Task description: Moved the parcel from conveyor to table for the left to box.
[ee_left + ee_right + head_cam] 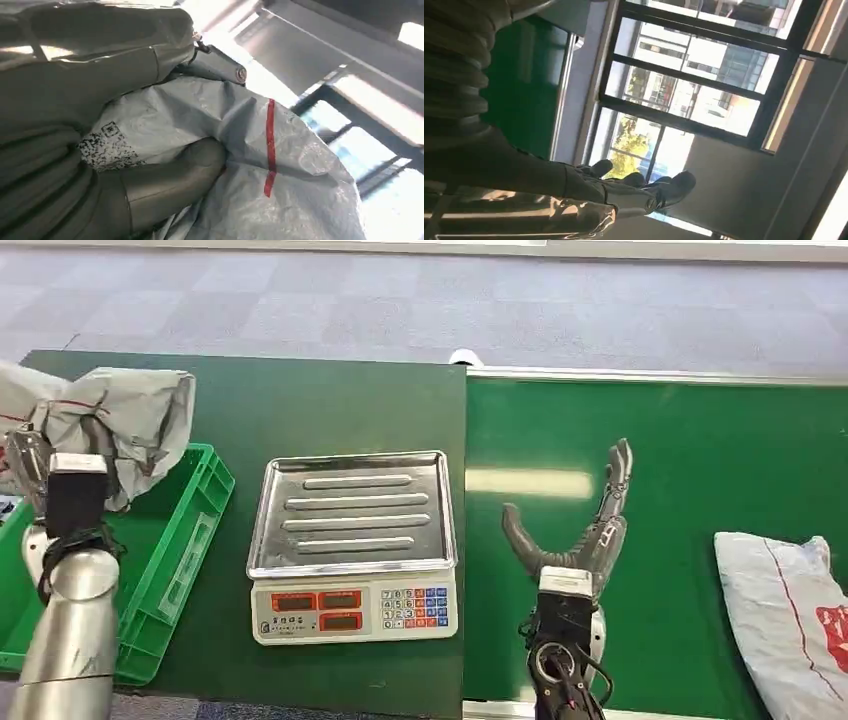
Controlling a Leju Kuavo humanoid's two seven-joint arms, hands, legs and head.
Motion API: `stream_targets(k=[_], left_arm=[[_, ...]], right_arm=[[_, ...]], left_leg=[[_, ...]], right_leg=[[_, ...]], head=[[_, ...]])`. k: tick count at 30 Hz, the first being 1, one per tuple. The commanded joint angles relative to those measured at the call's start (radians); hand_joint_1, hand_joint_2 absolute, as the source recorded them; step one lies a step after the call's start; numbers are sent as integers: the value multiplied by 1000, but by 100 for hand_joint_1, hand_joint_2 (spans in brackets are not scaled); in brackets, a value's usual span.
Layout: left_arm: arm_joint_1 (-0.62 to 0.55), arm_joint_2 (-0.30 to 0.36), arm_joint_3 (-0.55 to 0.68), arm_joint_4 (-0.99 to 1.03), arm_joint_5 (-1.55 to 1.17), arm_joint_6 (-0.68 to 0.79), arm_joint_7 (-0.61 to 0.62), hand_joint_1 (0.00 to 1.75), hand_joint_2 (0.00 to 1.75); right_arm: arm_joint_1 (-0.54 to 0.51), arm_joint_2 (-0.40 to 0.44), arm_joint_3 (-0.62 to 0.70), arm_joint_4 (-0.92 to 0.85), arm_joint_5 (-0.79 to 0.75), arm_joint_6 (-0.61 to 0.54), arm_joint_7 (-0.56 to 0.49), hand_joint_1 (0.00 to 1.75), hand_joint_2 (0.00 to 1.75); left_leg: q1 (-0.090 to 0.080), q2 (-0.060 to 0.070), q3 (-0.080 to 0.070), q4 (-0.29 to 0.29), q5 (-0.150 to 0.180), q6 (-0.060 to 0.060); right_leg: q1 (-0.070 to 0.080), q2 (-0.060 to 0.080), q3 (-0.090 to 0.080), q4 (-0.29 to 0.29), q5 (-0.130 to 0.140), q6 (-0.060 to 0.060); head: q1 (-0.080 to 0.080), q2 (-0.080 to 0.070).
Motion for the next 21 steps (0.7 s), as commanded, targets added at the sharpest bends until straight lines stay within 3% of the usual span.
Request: stream_targets(k=[1,10,11,12,13,21], left_arm=[[-66,55,120,240,-25,-1,5,175,175],[-119,80,164,402,-114,-20,135,175,175],[-114,74,167,402,-125,-5,134,148,175],[-99,63,174,386,-132,12,126,51,175],[-83,50,186,364,-133,34,119,0,175],[53,-19,215,117,-107,53,83,0,175]], right_arm=[[-52,-2,5,131,-4,4,-9,0,175],[-51,0,-10,135,2,16,1,0,175],[-48,-2,-13,137,2,11,2,0,175],[-42,-2,-18,137,-4,2,1,0,175],[-36,-3,-20,134,-8,1,0,0,175],[-25,5,-20,125,2,34,19,0,175]], left_leg=[[1,-2,1,-1,0,1],[0,-2,1,-2,1,1],[0,-3,0,-1,1,1],[0,-3,1,-2,1,2],[0,-3,1,-2,1,1],[0,-3,2,-2,0,2]], right_leg=[[1,-2,2,-1,0,-1],[1,-2,2,-2,1,-3],[1,-2,2,-2,0,-2],[1,-3,3,-2,1,-3],[1,-3,2,-2,0,-2],[1,-2,3,-3,0,-2]], head=[[0,0],[0,0],[0,0],[0,0],[0,0],[0,0]])
